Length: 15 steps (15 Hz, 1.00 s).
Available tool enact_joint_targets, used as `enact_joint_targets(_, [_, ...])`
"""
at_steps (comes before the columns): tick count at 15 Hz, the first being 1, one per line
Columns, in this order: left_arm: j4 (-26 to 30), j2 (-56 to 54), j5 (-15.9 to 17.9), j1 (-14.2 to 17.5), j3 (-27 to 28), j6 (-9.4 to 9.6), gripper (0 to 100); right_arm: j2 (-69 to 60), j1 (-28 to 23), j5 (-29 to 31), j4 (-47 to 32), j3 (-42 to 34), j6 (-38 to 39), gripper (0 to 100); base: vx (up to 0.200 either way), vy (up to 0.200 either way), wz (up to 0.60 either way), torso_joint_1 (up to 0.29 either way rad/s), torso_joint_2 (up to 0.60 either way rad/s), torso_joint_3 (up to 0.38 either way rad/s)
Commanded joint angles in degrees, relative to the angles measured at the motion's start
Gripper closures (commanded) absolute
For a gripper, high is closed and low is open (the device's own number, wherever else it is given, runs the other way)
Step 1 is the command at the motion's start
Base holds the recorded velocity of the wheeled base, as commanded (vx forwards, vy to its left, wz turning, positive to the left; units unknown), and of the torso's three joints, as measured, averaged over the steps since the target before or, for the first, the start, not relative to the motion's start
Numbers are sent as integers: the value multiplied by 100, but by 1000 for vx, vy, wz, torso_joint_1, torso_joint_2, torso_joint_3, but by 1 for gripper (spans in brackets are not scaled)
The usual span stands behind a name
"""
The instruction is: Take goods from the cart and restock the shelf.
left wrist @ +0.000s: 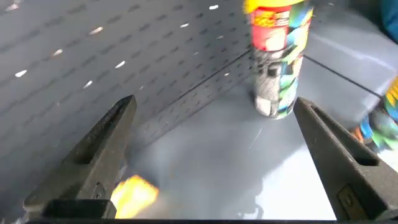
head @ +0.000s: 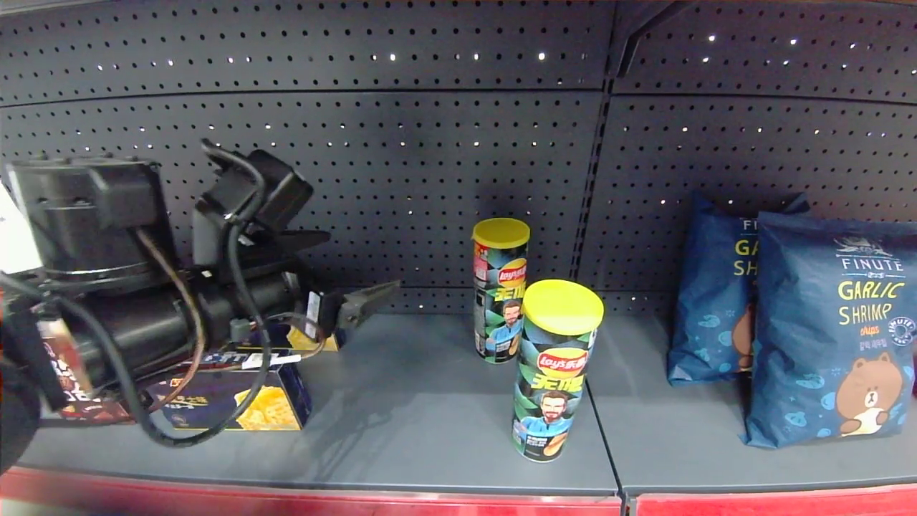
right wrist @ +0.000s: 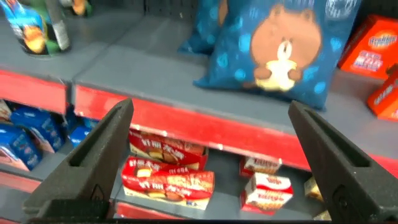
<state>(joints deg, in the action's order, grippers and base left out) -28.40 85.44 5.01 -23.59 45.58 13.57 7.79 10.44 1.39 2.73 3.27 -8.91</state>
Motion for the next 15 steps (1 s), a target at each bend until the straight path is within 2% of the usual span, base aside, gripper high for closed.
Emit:
enact_joint_targets(1, [-130, -951, -123, -14, -875, -118, 0, 1902, 143, -570, 272, 974, -5, 0, 0, 0, 0, 0, 0, 0])
enact_joint_targets(3, [-482, -1109, -70, -14, -1368, -100, 0, 3159, 319, -728, 509, 1704, 3, 0, 0, 0, 0, 0, 0, 0])
enact_joint_targets(5, [-675, -1214, -62, -14, -1833, -65, 0, 4846, 706, -614, 1186, 2459, 30, 0, 0, 0, 0, 0, 0, 0])
enact_joint_targets(7, [-649, -1267, -62, -32, -1886, -30, 0, 5734, 996, -429, 1608, 2723, 74, 0, 0, 0, 0, 0, 0, 0])
enact_joint_targets(12, [-666, -1056, -26, -32, -1895, -38, 0, 7509, 1373, -403, 1704, 3435, 91, 0, 0, 0, 0, 0, 0, 0])
enact_joint_targets(15, [-684, -898, -26, -32, -1860, -30, 0, 8063, 1444, -148, 1704, 3699, 118, 0, 0, 0, 0, 0, 0, 0])
